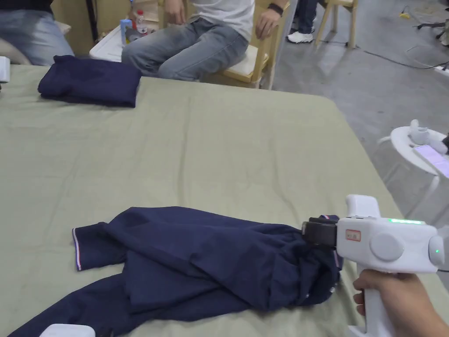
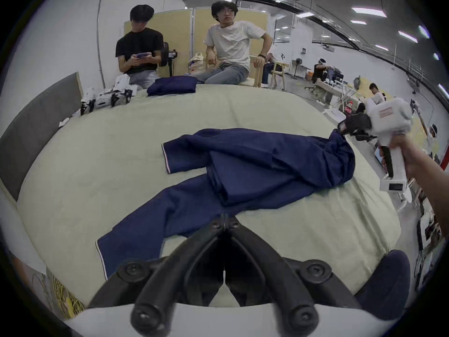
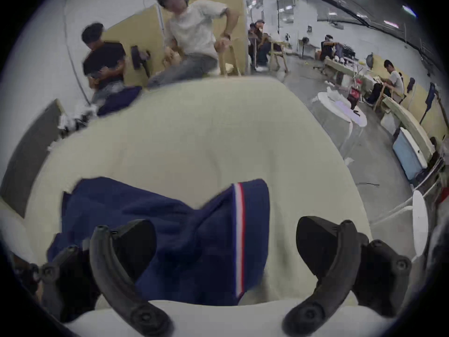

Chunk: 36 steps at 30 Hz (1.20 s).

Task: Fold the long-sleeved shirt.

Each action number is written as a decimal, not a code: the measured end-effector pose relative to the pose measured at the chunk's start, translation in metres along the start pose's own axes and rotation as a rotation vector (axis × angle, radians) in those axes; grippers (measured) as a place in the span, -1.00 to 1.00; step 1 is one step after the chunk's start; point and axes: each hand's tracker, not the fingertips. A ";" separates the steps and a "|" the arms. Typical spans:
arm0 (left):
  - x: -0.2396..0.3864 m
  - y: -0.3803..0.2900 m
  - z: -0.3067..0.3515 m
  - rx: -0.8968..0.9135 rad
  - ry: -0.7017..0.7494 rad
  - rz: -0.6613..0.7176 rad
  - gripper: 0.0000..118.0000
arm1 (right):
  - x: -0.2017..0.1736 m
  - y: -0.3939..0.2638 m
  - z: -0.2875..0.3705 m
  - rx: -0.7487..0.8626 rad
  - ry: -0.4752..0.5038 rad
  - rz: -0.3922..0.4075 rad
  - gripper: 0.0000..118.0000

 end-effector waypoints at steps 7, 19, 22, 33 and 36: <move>-0.017 0.005 -0.032 -0.036 0.021 0.036 -1.00 | -0.004 -0.003 -0.032 -0.070 0.051 0.015 -0.77; -0.030 0.087 -0.174 -0.108 -0.036 0.117 0.86 | 0.008 0.017 0.005 -0.006 0.070 -0.014 -0.77; -0.024 0.085 -0.198 -0.220 -0.070 0.094 -0.12 | 0.004 0.016 0.001 -0.009 0.058 -0.001 -0.77; -0.006 0.092 -0.161 -0.134 -0.115 0.058 -0.75 | 0.002 0.016 0.075 0.098 0.130 -0.086 -0.79; -0.014 0.113 -0.132 0.012 -0.127 0.060 -0.76 | -0.004 0.031 0.127 0.193 0.178 -0.092 -0.79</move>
